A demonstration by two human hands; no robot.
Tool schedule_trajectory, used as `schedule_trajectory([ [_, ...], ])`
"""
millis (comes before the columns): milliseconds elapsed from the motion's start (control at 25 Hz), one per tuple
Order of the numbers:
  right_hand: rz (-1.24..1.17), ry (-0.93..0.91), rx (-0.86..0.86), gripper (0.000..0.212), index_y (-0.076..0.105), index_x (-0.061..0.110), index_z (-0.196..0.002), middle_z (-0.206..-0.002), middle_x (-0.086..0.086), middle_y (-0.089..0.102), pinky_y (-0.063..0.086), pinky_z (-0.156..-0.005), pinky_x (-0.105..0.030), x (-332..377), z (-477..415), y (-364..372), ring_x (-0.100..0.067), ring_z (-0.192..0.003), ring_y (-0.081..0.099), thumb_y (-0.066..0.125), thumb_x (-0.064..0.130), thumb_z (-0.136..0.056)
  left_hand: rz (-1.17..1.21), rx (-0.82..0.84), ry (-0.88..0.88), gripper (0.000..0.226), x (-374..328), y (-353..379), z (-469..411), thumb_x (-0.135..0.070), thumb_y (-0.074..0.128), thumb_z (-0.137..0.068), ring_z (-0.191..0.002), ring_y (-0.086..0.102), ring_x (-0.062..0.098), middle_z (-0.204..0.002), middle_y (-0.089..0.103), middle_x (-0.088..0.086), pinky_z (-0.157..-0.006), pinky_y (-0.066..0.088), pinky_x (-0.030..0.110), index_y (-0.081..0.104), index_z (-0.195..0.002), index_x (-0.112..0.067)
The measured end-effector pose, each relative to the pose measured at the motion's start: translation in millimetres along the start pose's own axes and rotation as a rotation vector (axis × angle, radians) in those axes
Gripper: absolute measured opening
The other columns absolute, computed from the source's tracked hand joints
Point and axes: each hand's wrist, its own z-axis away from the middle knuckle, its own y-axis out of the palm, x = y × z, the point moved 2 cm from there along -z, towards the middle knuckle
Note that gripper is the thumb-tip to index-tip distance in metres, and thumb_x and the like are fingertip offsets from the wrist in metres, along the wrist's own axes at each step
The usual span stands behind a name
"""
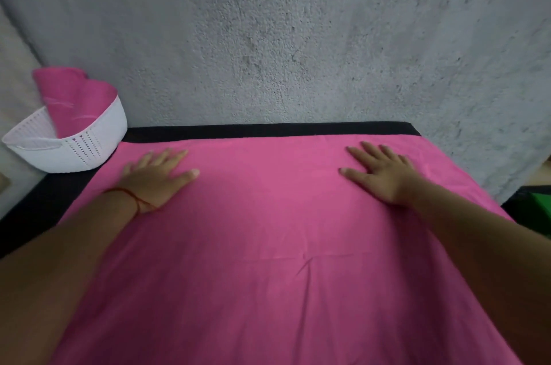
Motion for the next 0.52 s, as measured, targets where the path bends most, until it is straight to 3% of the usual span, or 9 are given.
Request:
schedule_trajectory([
  [160,-0.034,0.287,-0.028,0.114,0.005,0.055,-0.164,-0.178,0.009,0.004,0.006,-0.131,-0.057,-89,-44,-1,-0.024,-0.164,0.003,0.009,0.112,-0.065,0.023,-0.002,-0.035,0.112,25,-3,-31,-0.109,0.002,-0.058,-0.161,0.003,0.028,-0.174,0.001,-0.012,-0.125,0.006,0.062,0.004,-0.158,-0.059],
  [360,-0.020,0.203,-0.017,0.123,0.010,0.047,-0.168,-0.177,0.014,0.004,0.005,-0.132,-0.044,-95,-66,-2,-0.014,-0.164,-0.001,0.001,0.106,-0.060,0.042,0.013,-0.048,0.103,34,-1,-60,-0.110,0.009,-0.062,-0.161,0.000,0.030,-0.174,-0.001,-0.014,-0.123,0.004,0.068,0.002,-0.154,-0.066],
  [440,-0.032,0.212,-0.008,0.113,0.012,0.049,-0.167,-0.177,0.013,0.003,0.004,-0.132,-0.046,-98,-70,-6,-0.017,-0.164,-0.001,0.003,0.105,-0.069,0.049,0.022,-0.055,0.093,29,-2,-67,-0.105,0.013,-0.070,-0.161,-0.002,0.029,-0.173,-0.002,-0.016,-0.122,0.002,0.068,0.003,-0.154,-0.066],
  [520,-0.038,0.281,-0.009,0.094,0.011,0.055,-0.164,-0.178,0.011,0.001,0.005,-0.131,-0.059,-98,-69,-8,-0.026,-0.164,0.003,0.013,0.101,-0.082,0.011,0.040,-0.101,0.080,24,-8,-61,-0.096,0.015,-0.083,-0.160,-0.005,0.031,-0.173,-0.003,-0.016,-0.123,0.002,0.068,0.004,-0.156,-0.064],
])
